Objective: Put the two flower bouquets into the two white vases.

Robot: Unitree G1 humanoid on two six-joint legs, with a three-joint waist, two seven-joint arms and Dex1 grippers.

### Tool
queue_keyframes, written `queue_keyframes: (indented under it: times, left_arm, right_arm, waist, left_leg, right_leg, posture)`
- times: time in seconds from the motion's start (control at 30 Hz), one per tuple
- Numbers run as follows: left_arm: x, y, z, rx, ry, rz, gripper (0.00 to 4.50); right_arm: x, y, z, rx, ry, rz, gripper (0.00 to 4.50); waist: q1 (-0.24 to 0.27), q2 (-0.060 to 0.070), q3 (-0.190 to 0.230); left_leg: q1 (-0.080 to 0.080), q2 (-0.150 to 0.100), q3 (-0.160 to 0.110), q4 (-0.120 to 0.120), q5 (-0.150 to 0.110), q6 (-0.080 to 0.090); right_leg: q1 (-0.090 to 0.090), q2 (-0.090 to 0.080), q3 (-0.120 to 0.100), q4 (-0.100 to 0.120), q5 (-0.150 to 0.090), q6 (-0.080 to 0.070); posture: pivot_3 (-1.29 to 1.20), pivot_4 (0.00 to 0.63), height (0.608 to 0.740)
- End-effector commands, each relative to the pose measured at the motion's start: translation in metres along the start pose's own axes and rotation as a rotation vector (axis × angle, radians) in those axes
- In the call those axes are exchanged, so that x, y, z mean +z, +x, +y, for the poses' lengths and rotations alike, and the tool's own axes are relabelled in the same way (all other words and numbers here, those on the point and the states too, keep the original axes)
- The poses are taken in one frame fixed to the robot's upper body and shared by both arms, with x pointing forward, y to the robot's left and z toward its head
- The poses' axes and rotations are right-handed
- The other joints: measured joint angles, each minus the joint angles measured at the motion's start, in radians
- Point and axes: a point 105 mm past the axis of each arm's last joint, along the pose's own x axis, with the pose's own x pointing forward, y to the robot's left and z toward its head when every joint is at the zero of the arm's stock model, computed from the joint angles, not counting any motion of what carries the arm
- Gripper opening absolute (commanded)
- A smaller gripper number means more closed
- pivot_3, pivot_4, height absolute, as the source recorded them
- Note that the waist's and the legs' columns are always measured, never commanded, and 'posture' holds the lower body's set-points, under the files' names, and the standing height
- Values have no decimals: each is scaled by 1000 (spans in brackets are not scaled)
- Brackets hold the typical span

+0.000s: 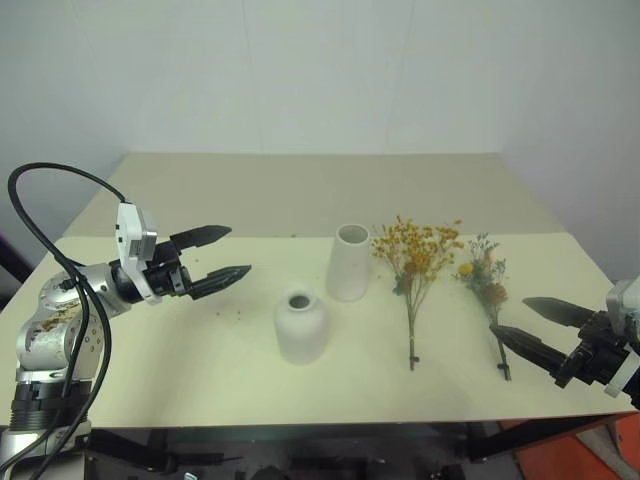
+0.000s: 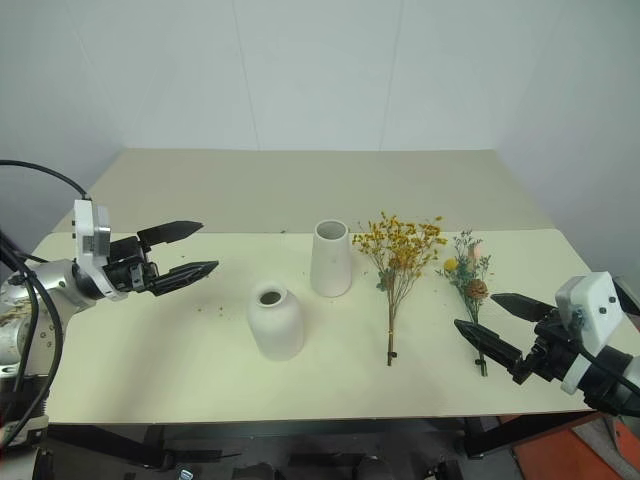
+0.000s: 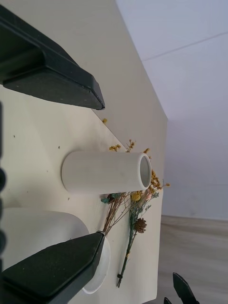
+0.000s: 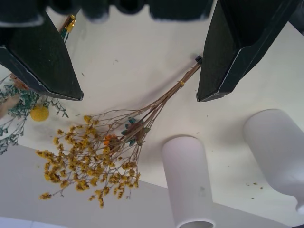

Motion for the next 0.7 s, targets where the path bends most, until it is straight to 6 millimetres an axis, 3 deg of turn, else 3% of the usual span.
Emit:
queue_keyframes:
  times: [0.03,0.4,0.53,0.7]
  left_arm:
    - [14,0,2,1,44,-22,4468]
    - [12,11,13,75,48,32,4468]
    - [41,34,21,75,124,73,4468]
    - [68,61,10,-178,133,224,4468]
  right_arm:
    - [5,0,2,0,-10,-18,4500]
    - [5,3,2,-11,-12,-18,4500]
    - [7,9,6,-2,-37,15,4500]
    - [18,28,15,8,-77,-20,4500]
  waist:
    - [0,0,0]
    - [0,0,0]
    - [5,-1,0]
    - [-1,-1,0]
  left_leg:
    - [0,0,0,0,0,0]
    - [0,0,0,0,0,0]
    - [-1,0,-1,1,0,0]
    - [-2,-1,-1,1,0,0]
  right_leg:
    - [0,0,0,0,0,0]
    - [0,0,0,0,0,0]
    - [0,0,0,0,0,0]
    - [-1,0,-1,0,0,1]
  posture:
    - [0,150,740]
    - [0,150,740]
    - [0,150,740]
    - [0,150,740]
